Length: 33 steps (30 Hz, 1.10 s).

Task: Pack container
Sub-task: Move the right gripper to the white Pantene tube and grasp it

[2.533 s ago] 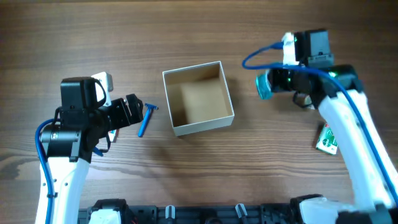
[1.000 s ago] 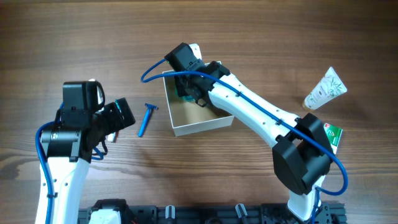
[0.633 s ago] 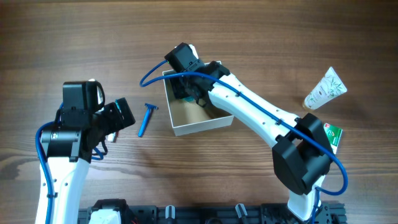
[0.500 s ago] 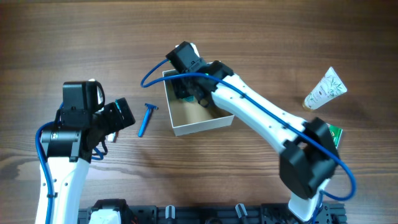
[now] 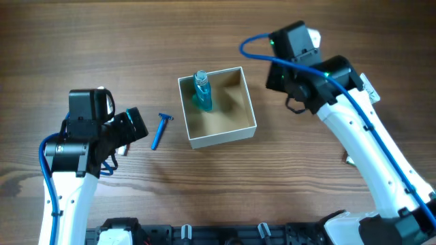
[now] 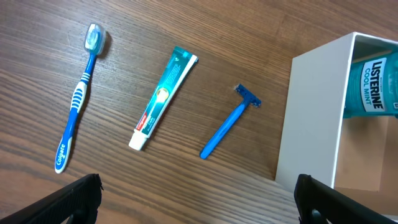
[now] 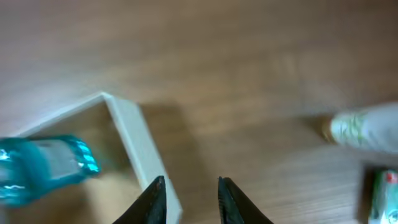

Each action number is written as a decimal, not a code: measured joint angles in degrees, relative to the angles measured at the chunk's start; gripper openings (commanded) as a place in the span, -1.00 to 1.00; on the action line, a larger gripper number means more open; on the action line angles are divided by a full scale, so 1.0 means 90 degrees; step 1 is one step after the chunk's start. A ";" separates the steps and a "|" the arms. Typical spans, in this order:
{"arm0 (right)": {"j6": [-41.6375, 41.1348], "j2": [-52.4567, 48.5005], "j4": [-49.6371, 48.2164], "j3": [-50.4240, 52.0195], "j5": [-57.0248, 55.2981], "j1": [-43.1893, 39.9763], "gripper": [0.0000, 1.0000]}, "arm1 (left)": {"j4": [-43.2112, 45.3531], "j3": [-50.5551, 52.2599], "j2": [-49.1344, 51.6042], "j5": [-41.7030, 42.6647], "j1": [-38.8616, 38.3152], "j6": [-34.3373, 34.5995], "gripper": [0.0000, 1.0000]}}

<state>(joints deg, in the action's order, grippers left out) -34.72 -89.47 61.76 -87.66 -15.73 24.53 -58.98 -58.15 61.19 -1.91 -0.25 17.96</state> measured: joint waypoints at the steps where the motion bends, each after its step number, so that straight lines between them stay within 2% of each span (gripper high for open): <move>1: 0.0002 0.0000 -0.0102 0.0333 0.0129 -0.0109 -0.44 | -0.0002 0.0000 0.0000 0.0000 0.0000 0.0000 0.99; 7: 0.0323 -0.0119 -0.1044 0.2033 0.1185 -0.0231 -0.41 | -0.0005 0.0000 0.0000 0.0000 0.0000 0.0000 0.99; 11: 0.0675 -0.0136 -0.1328 0.2567 0.1814 -0.0231 -0.35 | -0.0015 0.0000 0.0000 0.0000 0.0000 0.0000 0.99; 28: 0.1906 -0.0136 -0.1455 0.2686 0.3160 -0.0231 -0.35 | -0.0068 0.0000 0.0000 0.0000 0.0000 0.0000 0.99; 29: 0.1945 -0.0136 -0.1452 0.2686 0.3196 -0.0231 -0.33 | -0.0070 0.0000 0.0000 0.0000 0.0000 0.0000 1.00; 31: 0.2018 -0.0136 -0.1450 0.2686 0.3249 -0.0231 -0.14 | -0.0070 0.0000 0.0000 0.0000 0.0000 0.0000 1.00; 33: 0.2018 -0.0136 -0.1474 0.2686 0.3240 -0.0231 -0.13 | -0.0070 0.0000 0.0000 0.0000 0.0000 0.0000 1.00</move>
<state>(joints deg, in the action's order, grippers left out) -16.56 -90.70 48.49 -63.48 13.43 22.46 -59.61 -58.15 61.19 -1.91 -0.25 17.96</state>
